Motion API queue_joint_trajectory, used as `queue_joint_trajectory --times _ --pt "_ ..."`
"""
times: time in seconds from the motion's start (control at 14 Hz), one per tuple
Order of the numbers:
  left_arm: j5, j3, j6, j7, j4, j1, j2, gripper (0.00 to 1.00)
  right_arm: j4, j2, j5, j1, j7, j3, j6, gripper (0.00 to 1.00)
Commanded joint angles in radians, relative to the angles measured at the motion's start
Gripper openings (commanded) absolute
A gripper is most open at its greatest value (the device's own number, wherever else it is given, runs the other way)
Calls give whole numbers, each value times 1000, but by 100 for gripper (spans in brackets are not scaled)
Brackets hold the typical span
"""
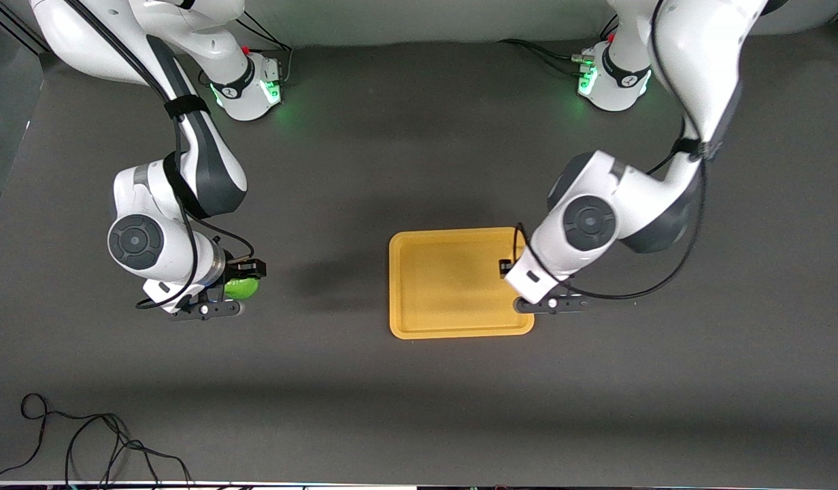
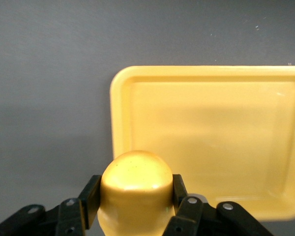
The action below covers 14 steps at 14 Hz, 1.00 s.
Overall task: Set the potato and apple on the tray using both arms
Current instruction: 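Carry the potato over the tray while the right gripper lifts the apple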
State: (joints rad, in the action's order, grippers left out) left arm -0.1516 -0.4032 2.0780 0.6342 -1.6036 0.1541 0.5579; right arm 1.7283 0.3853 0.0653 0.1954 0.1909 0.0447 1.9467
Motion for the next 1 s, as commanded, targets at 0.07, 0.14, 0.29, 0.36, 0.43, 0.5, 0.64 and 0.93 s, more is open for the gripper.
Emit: queue_joint_trajectory --times 0.07,0.14,0.29,0.36,0.43,0.5,0.64,0.93 --pt "-46 12 149 85 -80 27 42 0 -55 40 -45 27 47 -5 -19 50" --pt "-46 15 183 94 -96 27 51 0 -70 44 -59 33 50 -5 -19 50" --pt "-81 17 206 101 -116 27 66 0 -96 63 -87 65 82 -5 -19 50" --pt "-116 17 206 117 -119 25 77 0 -104 64 -90 84 123 -5 -19 50" --pt "-141 17 206 152 -119 25 89 0 -124 67 -91 93 139 -5 -19 50" --pt "-158 17 206 182 -118 28 97 0 -139 76 -94 104 139 -5 -19 50" --pt "-167 17 206 205 -116 44 100 0 -176 99 -131 125 151 -5 -19 50" --pt "-167 18 206 205 -113 41 111 19 -308 193 -159 173 231 -5 -19 50"
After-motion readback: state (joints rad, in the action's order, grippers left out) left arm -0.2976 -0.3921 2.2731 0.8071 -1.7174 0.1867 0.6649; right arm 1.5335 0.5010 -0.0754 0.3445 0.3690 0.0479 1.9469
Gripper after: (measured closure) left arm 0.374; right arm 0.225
